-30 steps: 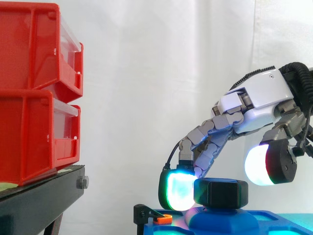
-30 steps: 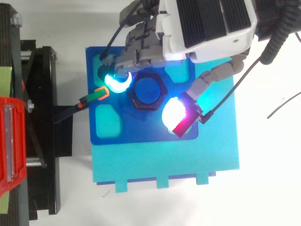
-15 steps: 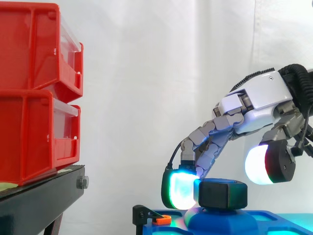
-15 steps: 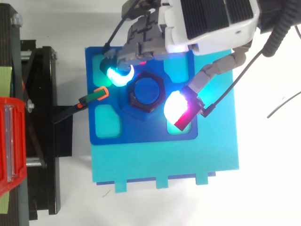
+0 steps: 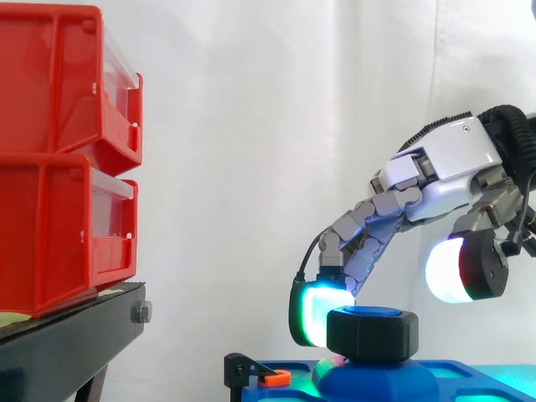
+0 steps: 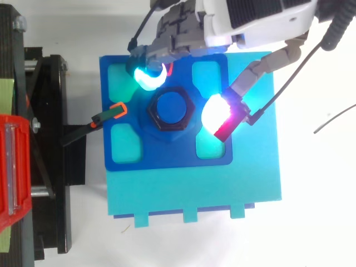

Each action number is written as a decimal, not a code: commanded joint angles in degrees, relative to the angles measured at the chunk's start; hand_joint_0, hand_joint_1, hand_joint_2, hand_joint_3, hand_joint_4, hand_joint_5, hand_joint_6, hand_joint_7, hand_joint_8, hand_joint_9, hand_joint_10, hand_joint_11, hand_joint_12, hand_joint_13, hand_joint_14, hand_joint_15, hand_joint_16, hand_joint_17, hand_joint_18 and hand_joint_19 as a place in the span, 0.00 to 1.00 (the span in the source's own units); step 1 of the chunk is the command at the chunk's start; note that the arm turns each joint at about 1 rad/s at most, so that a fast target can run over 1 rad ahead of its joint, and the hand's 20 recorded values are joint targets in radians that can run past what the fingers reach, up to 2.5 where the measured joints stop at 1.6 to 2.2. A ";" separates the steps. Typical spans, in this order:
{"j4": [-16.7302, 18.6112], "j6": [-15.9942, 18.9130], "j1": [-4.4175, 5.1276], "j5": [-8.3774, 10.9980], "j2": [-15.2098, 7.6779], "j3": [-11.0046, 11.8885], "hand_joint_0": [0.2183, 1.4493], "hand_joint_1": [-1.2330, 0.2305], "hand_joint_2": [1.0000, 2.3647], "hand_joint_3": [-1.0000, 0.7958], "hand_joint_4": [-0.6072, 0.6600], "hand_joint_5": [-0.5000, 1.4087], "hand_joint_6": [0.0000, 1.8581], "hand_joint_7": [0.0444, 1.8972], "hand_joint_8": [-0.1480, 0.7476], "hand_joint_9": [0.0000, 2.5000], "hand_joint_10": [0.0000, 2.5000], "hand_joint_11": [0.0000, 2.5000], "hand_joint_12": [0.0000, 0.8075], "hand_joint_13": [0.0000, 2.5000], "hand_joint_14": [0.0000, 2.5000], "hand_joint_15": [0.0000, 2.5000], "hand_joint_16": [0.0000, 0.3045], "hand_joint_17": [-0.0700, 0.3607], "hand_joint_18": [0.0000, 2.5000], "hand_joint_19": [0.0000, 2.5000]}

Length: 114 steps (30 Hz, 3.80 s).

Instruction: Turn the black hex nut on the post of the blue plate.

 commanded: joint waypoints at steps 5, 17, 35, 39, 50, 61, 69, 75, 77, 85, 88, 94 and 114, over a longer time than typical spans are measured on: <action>-3.87 -0.84 -0.72 -0.04 -0.05 2.66 0.22 0.53 0.00 0.28 0.63 0.18 0.27 0.45 0.39 0.22 0.00 0.09 0.36 0.25 0.01 0.14 0.08 0.29 0.05 0.15; -4.66 -0.40 -0.72 -0.04 -0.05 3.89 0.22 0.53 0.00 0.28 0.63 0.18 0.27 0.45 0.39 0.22 0.00 0.09 0.35 0.25 0.01 0.14 0.08 0.29 0.05 0.15; 4.66 5.66 2.18 0.31 -2.51 1.61 0.22 0.53 0.00 0.28 0.63 0.18 0.27 0.45 0.39 0.22 0.00 0.09 0.35 0.25 0.01 0.14 0.08 0.29 0.05 0.15; 4.48 5.92 2.53 0.40 -2.51 0.64 0.22 0.53 0.00 0.28 0.63 0.18 0.27 0.45 0.39 0.22 0.00 0.09 0.35 0.25 0.01 0.14 0.08 0.29 0.05 0.15; 2.81 5.84 2.71 0.31 -2.42 0.73 0.22 0.53 0.00 0.28 0.63 0.19 0.27 0.51 0.39 0.22 0.00 0.09 0.35 0.25 0.01 0.14 0.08 0.29 0.05 0.15; 2.55 4.96 1.92 -0.04 -2.51 1.26 0.22 0.53 0.00 0.28 0.62 0.19 0.27 0.54 0.39 0.22 0.00 0.09 0.34 0.25 0.01 0.14 0.08 0.29 0.05 0.15; 2.46 4.08 0.60 -1.36 -2.42 1.26 0.22 0.53 0.00 0.28 0.62 0.19 0.27 0.54 0.39 0.23 0.00 0.09 0.34 0.25 0.01 0.14 0.08 0.29 0.05 0.15; 2.46 3.73 0.07 -1.98 -2.42 1.26 0.22 0.53 0.00 0.28 0.62 0.19 0.27 0.54 0.39 0.23 0.00 0.09 0.34 0.25 0.01 0.14 0.08 0.29 0.05 0.15; 2.46 3.73 -0.10 -2.06 -2.42 1.26 0.22 0.53 0.00 0.28 0.62 0.19 0.27 0.54 0.39 0.23 0.00 0.09 0.34 0.25 0.01 0.14 0.08 0.29 0.05 0.15; 2.20 3.73 -0.45 -2.50 -2.42 1.26 0.22 0.53 0.00 0.28 0.62 0.19 0.27 0.54 0.39 0.23 0.00 0.09 0.34 0.25 0.01 0.14 0.08 0.28 0.05 0.15; 2.02 3.73 -0.63 -2.68 -2.42 1.26 0.22 0.53 0.00 0.28 0.62 0.19 0.27 0.54 0.39 0.23 0.00 0.09 0.34 0.25 0.01 0.14 0.08 0.29 0.05 0.15; -0.27 3.11 -0.89 -3.03 -2.42 2.66 0.22 0.53 0.00 0.28 0.62 0.19 0.27 0.53 0.39 0.23 0.00 0.09 0.35 0.25 0.01 0.14 0.08 0.28 0.05 0.15; -5.89 1.27 -0.37 -2.85 -2.42 8.46 0.22 0.53 0.00 0.28 0.63 0.19 0.27 0.52 0.39 0.23 0.00 0.09 0.34 0.25 0.01 0.14 0.08 0.29 0.05 0.15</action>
